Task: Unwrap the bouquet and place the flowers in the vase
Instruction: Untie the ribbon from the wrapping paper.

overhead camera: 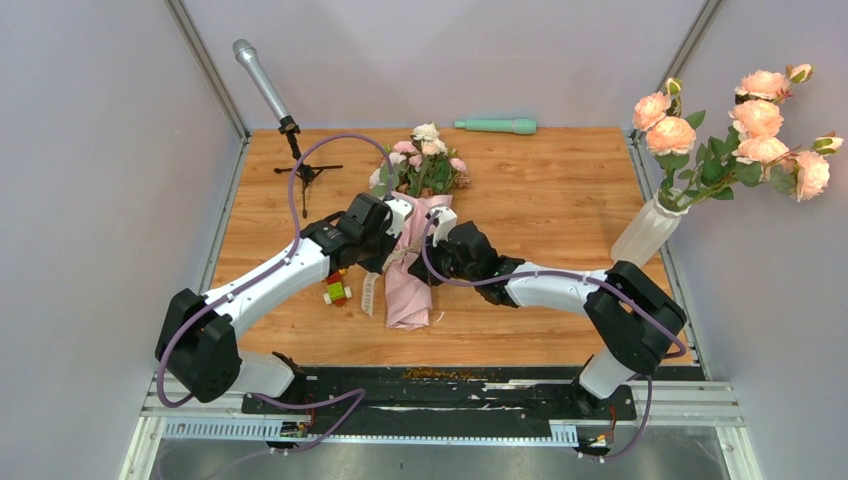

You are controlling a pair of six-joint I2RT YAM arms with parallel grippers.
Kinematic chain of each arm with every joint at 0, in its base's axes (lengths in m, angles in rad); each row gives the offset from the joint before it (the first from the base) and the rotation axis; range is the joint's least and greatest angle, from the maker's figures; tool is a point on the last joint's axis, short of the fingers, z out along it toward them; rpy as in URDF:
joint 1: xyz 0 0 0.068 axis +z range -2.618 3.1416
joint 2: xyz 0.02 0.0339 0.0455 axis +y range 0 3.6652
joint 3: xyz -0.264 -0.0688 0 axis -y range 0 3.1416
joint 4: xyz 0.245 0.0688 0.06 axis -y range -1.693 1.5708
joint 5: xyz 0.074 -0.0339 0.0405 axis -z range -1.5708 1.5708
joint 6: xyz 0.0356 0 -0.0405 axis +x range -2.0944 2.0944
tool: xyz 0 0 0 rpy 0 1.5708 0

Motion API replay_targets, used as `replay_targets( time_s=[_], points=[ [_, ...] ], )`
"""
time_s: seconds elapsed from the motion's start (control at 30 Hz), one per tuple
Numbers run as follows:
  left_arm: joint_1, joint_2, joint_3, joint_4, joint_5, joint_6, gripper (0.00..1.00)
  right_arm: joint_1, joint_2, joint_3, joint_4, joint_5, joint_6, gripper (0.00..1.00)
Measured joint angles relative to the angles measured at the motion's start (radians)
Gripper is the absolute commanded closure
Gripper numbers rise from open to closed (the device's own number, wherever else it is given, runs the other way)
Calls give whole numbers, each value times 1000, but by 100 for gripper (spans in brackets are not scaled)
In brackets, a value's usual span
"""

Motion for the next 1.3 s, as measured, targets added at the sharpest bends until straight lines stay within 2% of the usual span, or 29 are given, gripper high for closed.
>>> replay_targets(
  time_s=[0.13,0.3,0.6,0.83,1.07,1.3],
  points=[
    [0,1,0,-6,-10,0,100,14,-17,0,-19,11,0,81],
    [0,1,0,-6,-16,0,100,-5,-105,-4,-70,49,-20,63],
    [0,1,0,-6,-11,0,100,-182,-132,-63,-75,6,-35,38],
    [0,1,0,-6,0,0,100,-299,-26,-84,-6,-134,-18,36],
    [0,4,0,-6,10,0,100,-344,90,-84,119,-285,2,37],
    [0,16,0,-10,11,0,100,-345,181,-55,175,-372,12,47]
  ],
)
